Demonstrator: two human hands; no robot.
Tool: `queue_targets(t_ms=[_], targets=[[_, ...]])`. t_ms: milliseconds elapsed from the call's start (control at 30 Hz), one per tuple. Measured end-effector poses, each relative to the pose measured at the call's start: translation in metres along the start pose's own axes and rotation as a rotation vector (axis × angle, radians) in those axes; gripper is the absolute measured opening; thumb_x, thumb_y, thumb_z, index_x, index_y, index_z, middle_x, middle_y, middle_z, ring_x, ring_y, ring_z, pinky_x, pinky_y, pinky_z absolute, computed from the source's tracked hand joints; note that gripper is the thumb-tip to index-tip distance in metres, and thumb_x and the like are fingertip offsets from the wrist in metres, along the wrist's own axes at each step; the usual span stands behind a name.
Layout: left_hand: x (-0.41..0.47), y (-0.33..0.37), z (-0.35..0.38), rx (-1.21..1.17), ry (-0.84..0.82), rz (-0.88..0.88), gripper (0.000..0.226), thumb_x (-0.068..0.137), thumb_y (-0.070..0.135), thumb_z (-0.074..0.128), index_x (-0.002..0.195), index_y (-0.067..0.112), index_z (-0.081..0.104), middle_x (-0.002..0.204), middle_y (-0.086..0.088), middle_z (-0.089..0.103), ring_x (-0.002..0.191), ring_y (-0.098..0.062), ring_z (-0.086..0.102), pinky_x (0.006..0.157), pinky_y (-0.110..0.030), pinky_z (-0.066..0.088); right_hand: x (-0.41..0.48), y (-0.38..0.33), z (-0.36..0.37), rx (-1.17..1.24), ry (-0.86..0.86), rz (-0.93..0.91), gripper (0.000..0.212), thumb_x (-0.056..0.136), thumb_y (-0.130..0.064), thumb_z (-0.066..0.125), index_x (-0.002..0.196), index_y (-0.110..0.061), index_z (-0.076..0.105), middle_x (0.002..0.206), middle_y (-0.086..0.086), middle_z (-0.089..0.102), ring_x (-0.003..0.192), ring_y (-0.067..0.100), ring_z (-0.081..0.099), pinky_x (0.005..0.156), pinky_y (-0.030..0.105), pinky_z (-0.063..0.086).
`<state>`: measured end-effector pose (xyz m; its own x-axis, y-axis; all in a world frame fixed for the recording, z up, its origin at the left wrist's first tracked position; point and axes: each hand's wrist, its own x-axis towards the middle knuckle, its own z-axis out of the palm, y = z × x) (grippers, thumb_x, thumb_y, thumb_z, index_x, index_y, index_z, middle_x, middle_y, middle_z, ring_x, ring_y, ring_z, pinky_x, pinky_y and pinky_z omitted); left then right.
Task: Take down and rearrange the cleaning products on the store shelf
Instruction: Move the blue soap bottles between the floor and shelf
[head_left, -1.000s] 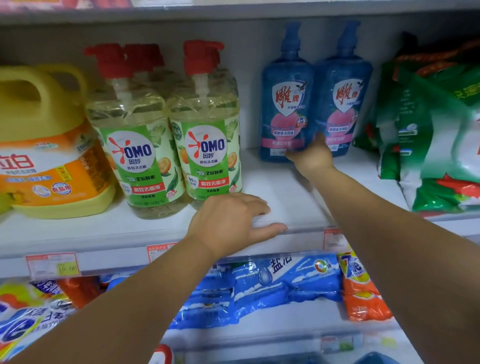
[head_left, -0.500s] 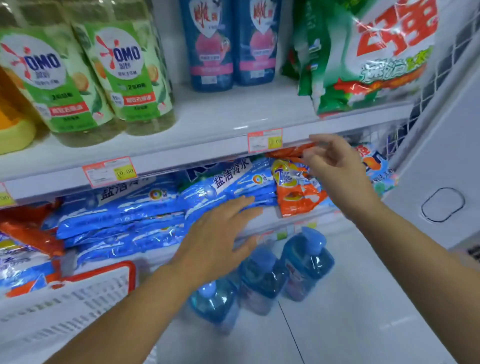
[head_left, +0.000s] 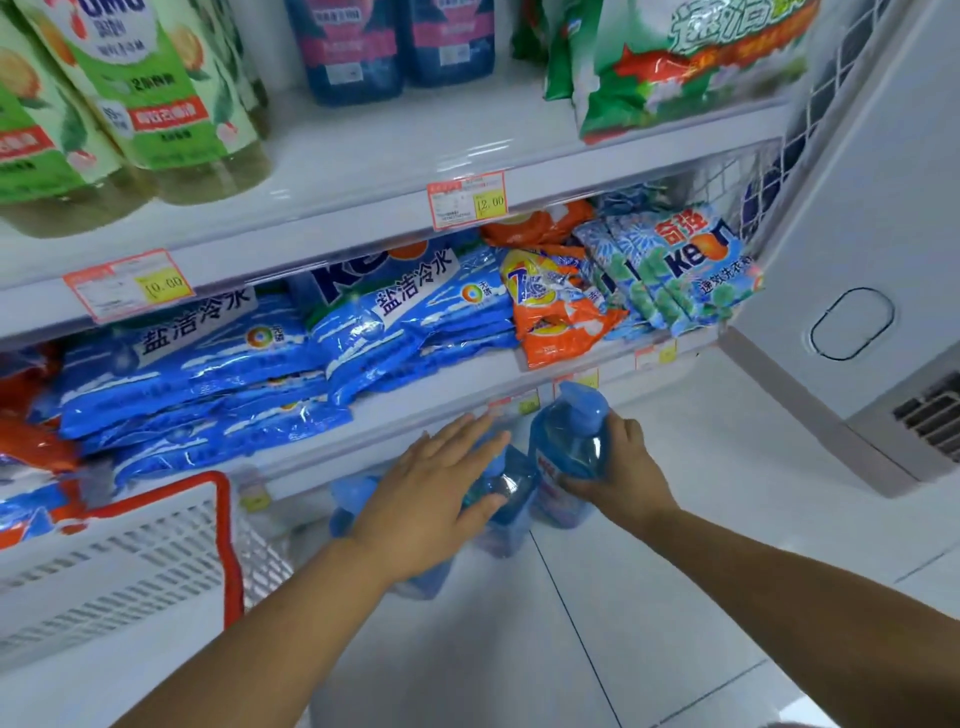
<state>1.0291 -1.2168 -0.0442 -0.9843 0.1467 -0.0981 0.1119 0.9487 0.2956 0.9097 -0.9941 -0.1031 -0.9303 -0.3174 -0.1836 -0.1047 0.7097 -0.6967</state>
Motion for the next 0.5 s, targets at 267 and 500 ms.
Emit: queue_targets(t_ms=[267,500], targets=[[0.007,0.014,-0.039,-0.21,0.008,-0.153,0.08,0.09,0.059,0.057,0.155,0.036,0.017,0.162,0.019,0.005,0.149,-0.001,0.006,0.122,-0.034,0.013,-0.005,-0.049,-0.079,0.125,0.137,-0.056,0.076,0.047,-0.05,0.085,0.115,-0.055,0.053,0.107,-0.021,0.067,0.096,0.009,0.067,0.085,0.043,0.056],[0.042,0.036,-0.125,-0.6,0.176,-0.088,0.113,0.062,0.054,0.087,0.15,0.048,0.018,0.152,0.026,0.034,0.137,0.003,0.037,0.114,-0.026,0.033,-0.034,-0.183,-0.193,0.262,0.014,-0.508,0.085,0.056,-0.01,0.093,0.123,-0.05,0.058,0.112,-0.022,0.068,0.101,0.001,0.067,0.083,0.026,0.057]])
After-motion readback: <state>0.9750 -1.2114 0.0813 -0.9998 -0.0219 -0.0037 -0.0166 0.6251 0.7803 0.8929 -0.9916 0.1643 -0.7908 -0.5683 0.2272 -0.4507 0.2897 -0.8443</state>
